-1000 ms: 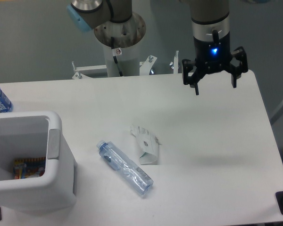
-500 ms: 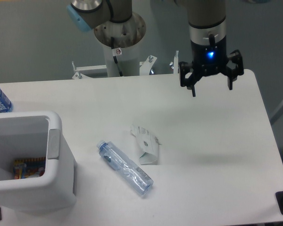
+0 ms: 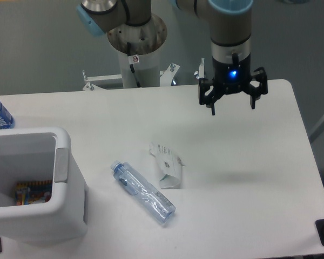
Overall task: Place the trash in the trash can
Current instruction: 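Move the open gripper toward the crumpled white paper, then lower the gripper onto the white paper and close on it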
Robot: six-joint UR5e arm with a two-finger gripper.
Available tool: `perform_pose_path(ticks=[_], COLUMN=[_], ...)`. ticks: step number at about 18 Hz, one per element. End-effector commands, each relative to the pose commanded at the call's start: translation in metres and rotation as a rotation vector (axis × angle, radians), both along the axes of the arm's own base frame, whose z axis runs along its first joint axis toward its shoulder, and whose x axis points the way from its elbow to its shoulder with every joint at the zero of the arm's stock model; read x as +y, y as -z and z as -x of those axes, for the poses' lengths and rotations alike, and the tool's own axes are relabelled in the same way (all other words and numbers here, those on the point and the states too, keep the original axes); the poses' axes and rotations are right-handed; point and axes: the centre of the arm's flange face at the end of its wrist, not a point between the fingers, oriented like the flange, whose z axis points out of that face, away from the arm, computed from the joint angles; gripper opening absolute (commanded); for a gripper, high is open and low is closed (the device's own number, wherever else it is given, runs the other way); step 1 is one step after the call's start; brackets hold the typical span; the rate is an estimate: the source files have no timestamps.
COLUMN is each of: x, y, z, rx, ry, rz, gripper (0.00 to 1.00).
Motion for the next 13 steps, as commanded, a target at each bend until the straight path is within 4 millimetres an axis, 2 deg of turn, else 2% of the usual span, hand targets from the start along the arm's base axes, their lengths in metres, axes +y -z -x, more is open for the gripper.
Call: perform_pose_path(ticks=[6,8,11,13], x=[0.004,0.021,0.049,0.06], y=[0.036,0.054,0.091,0.108], z=[-0.016,-0.023,-0.033,-0.036], rx=[0.002,-0.024,-0.08,-0.103], ry=[-0.019,0.01,0.033,0.048], rz=[-0.012,0.001,0.036,0.053], gripper=[1.0,1.0,1.0,1.0])
